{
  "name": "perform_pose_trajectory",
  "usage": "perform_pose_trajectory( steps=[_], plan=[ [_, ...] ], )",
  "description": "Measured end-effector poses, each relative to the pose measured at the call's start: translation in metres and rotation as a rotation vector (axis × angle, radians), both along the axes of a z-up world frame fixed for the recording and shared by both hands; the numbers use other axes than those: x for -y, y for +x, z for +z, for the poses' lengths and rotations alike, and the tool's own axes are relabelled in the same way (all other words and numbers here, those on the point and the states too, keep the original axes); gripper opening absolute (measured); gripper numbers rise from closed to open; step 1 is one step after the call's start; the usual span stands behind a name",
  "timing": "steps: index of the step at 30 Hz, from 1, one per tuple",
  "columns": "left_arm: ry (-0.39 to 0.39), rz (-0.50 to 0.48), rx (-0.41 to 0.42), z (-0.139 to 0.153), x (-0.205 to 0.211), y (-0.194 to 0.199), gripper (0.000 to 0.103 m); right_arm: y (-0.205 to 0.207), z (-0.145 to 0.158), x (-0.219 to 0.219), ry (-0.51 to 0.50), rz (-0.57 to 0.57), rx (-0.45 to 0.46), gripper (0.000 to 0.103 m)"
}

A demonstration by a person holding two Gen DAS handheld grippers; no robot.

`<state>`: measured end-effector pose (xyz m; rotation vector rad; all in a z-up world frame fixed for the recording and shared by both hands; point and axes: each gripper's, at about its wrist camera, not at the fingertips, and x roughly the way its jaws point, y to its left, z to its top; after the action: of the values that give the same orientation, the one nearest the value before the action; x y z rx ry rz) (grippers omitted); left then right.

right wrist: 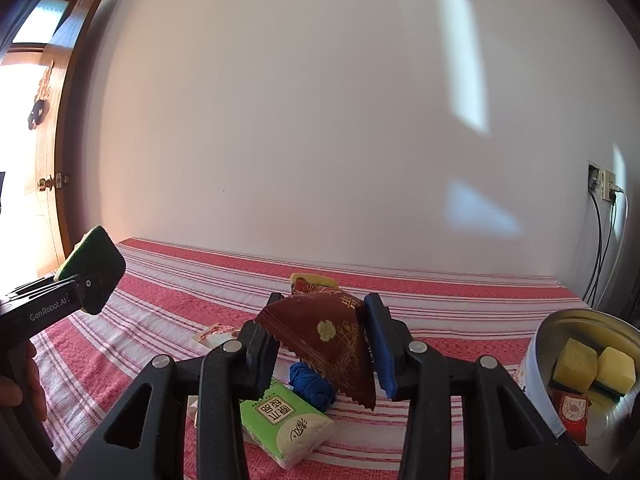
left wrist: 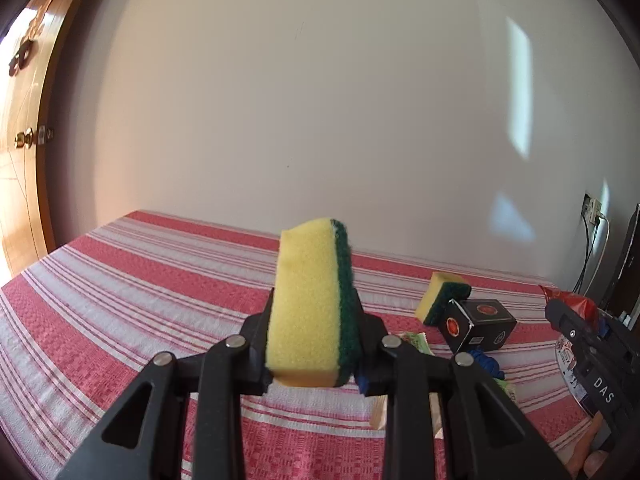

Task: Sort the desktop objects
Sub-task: 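Lift the brown packet and yellow sponge and carry both toward the silver tin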

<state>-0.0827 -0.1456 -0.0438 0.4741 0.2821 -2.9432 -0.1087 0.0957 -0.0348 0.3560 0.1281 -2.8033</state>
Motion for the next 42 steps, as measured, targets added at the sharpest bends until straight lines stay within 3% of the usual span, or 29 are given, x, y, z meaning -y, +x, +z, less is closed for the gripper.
perform_pose_trajectory(
  steps=[8,14,20,30,42],
  plan=[
    [-0.028,-0.086,-0.018,0.004,-0.036,0.003,0.029,0.009,0.002,-0.025,-0.075,-0.065,-0.018,0.043],
    [-0.031,-0.12,-0.022,0.002,-0.052,0.007,0.029,0.016,0.003,-0.057,-0.24,-0.017,0.012,0.043],
    [-0.035,-0.154,-0.025,0.002,-0.074,0.01,0.029,0.019,-0.001,-0.087,-0.349,-0.082,0.04,0.043],
    [-0.065,-0.221,-0.033,0.004,-0.107,0.013,0.029,0.053,0.007,-0.094,-0.235,-0.204,-0.087,0.043],
    [-0.116,-0.316,-0.035,0.002,-0.156,0.011,0.029,0.073,0.009,-0.142,-0.212,-0.35,-0.158,0.043]
  ],
)
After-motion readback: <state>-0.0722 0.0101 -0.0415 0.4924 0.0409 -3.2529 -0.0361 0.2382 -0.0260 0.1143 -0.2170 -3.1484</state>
